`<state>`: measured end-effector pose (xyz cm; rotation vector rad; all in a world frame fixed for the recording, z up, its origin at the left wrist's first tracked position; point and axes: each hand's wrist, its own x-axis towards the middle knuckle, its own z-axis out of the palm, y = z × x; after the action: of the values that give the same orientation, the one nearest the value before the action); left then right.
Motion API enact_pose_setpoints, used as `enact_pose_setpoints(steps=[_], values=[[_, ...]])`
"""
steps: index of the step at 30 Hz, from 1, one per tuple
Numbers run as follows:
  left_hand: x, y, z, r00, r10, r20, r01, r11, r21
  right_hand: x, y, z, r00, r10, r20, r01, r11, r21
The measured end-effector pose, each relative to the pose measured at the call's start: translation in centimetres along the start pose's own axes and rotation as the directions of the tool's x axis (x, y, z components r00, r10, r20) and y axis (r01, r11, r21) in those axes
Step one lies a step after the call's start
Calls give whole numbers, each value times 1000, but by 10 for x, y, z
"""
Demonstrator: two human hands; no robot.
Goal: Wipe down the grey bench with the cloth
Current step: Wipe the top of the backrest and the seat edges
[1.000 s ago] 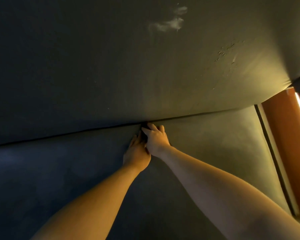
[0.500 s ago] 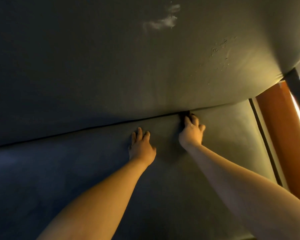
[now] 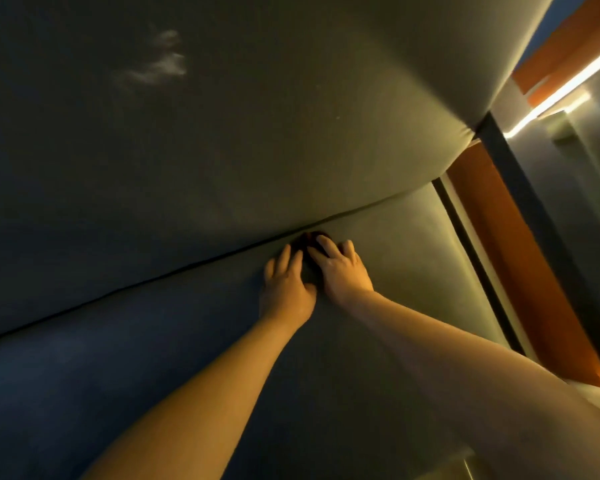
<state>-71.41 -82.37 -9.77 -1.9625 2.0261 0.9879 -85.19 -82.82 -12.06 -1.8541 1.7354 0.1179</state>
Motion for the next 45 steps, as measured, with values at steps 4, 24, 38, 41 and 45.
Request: enact_pose_setpoints(steps=[4,24,38,41,45], values=[[10,48,28,990,22,139,-30,998,59,-6,63,-28,985,157,-74,-155,987,38],[23,91,29,978,-99,186,58,975,214,9,120,-69,971,187,-152,-181,982,51],[28,60,5,978,-1,209,-10,999,50,25,106,-77,880,468,-77,-436,863,257],[29,37,-7,972,62,227,-56,998,-35,30,73,-64,898,439,-36,-414,869,270],[12,-11,-17,991,-104,86,96,991,97,28,33,-43,929,370,-11,-360,910,207]])
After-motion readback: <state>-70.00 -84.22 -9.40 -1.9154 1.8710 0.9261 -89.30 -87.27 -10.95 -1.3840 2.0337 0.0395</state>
